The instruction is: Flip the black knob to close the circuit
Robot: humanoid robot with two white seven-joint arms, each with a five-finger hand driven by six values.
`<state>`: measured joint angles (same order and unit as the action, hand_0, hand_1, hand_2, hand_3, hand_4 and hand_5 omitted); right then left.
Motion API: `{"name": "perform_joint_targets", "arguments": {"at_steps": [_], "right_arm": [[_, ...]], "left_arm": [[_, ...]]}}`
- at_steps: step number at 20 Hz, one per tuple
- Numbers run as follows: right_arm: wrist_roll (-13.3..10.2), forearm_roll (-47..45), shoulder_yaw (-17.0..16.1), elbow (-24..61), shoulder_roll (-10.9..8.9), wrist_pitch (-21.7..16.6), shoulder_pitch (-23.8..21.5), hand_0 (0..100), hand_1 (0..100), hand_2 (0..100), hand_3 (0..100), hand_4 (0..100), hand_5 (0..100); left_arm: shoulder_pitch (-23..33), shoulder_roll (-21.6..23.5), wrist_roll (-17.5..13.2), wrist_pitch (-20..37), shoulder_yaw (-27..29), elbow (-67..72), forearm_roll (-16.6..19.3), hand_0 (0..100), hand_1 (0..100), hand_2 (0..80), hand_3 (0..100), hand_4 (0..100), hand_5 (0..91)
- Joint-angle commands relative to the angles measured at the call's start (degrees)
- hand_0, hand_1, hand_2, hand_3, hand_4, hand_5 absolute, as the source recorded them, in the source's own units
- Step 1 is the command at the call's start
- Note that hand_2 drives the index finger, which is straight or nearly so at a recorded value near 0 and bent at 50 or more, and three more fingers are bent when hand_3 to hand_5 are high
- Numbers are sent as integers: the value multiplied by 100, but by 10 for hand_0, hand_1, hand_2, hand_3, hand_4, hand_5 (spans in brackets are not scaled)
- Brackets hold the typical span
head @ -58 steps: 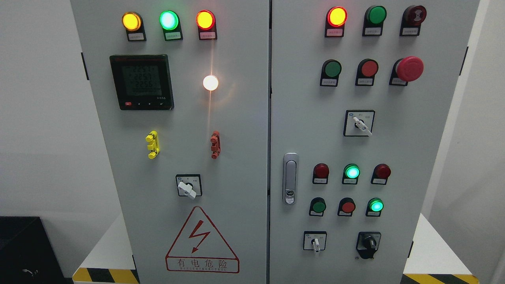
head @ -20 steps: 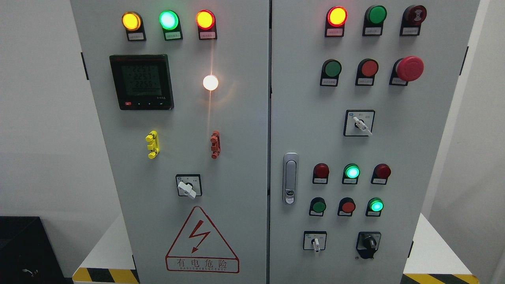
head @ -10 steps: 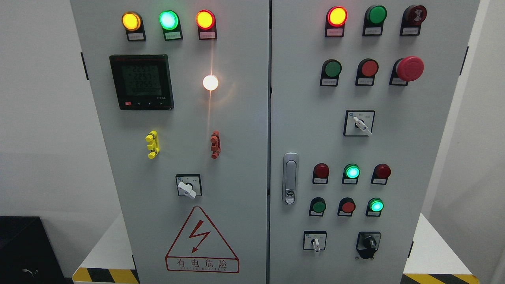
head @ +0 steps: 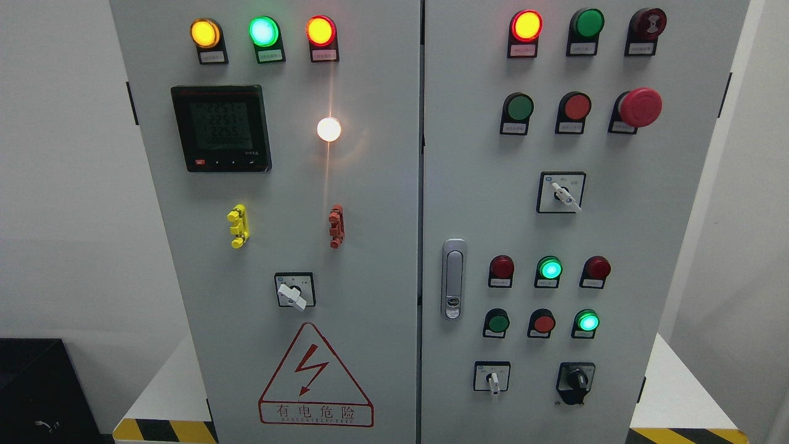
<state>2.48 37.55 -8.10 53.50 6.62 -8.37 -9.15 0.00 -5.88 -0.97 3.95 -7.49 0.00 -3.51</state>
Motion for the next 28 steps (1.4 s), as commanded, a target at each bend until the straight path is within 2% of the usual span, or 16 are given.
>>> {"name": "perform_joint_targets", "arguments": {"at_steps": [1, 4, 7, 12, 15, 21, 28], "right_arm": [[69, 1007, -87, 1706, 6, 11, -43, 0, 0, 800, 971, 841, 825], [-19, 1149, -34, 2067, -38, 11, -96, 0, 0, 815, 984, 865, 856], [-431, 1289, 10, 2278, -56, 20, -70, 0, 0, 816, 984, 862, 871], [-634, 1667, -8, 2761, 14, 20, -78, 0, 0, 820, 979, 864, 894], [-652, 1930, 28, 3113, 23, 107, -96, 0, 0, 818, 979, 867, 901], [-617, 2510, 370, 3764, 23, 1003, -52, 0, 0, 824, 985, 869, 910], [-608, 2915, 388, 4203, 23, 1057, 115, 0, 0, 820, 996, 878, 922]], "left_arm": [[123, -1, 0, 1, 2, -132, 0, 120, 556, 0, 0, 0, 0], [123, -1, 0, 1, 2, -132, 0, 120, 556, 0, 0, 0, 0], [123, -1, 0, 1, 2, -132, 0, 120, 556, 0, 0, 0, 0], [123, -1, 0, 1, -7, -132, 0, 120, 556, 0, 0, 0, 0], [123, -1, 0, 1, 2, -132, 0, 120, 556, 0, 0, 0, 0], [123, -1, 0, 1, 2, -132, 0, 120, 556, 0, 0, 0, 0], [123, -1, 0, 1, 2, -132, 0, 120, 556, 0, 0, 0, 0]]}}
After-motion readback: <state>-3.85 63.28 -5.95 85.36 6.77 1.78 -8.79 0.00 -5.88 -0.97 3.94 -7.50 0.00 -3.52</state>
